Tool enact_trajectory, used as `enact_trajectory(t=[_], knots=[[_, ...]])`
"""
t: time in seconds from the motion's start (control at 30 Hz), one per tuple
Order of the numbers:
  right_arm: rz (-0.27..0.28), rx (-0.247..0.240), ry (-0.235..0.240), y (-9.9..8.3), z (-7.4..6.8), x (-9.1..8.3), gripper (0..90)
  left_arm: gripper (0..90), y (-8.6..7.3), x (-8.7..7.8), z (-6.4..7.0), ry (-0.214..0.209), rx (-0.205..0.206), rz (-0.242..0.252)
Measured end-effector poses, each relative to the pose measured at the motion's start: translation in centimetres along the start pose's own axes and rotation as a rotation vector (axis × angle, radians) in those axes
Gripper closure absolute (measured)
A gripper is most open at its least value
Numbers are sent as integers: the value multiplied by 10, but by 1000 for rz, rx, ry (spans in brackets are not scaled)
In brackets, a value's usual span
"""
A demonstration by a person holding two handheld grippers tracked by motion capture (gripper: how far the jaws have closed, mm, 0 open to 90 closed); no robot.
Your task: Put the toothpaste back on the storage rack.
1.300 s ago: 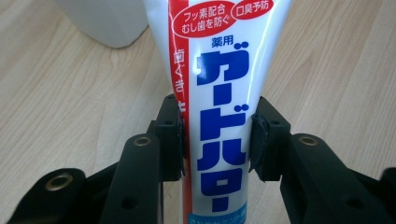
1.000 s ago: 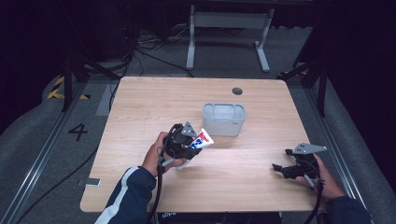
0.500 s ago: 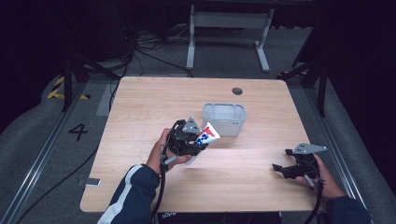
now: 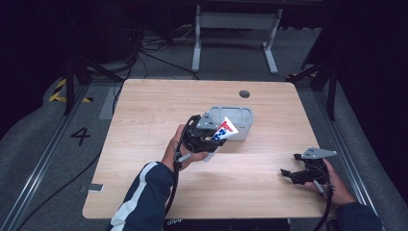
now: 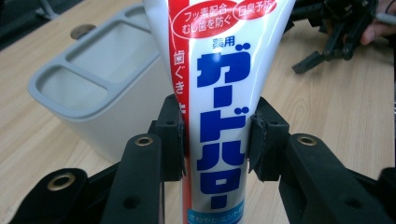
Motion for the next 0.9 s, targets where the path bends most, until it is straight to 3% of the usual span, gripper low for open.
enact_trajectory(t=[0.27, 0.6, 0.7, 0.9], knots=[[0, 0, 0, 0, 0, 0, 100, 634, 22, 2, -8, 29, -16, 56], [-1, 2, 0, 0, 0, 0, 100, 638, 35, 9, -22, 69, -32, 114], [0, 0, 0, 0, 0, 0, 100, 639, 40, 9, -28, 102, -40, 141], [0, 0, 0, 0, 0, 0, 100, 640, 50, 11, -33, 109, -45, 169]])
Point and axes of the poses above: each handheld gripper's, and its own axes: x roughly forward along the jaws, y roughly out of its top, z roughly to its right, the point moved 8 cm from there along x, roughly forward along the jaws, and after that the axes turned 2 degrees about -z, right-handed, at the moved point
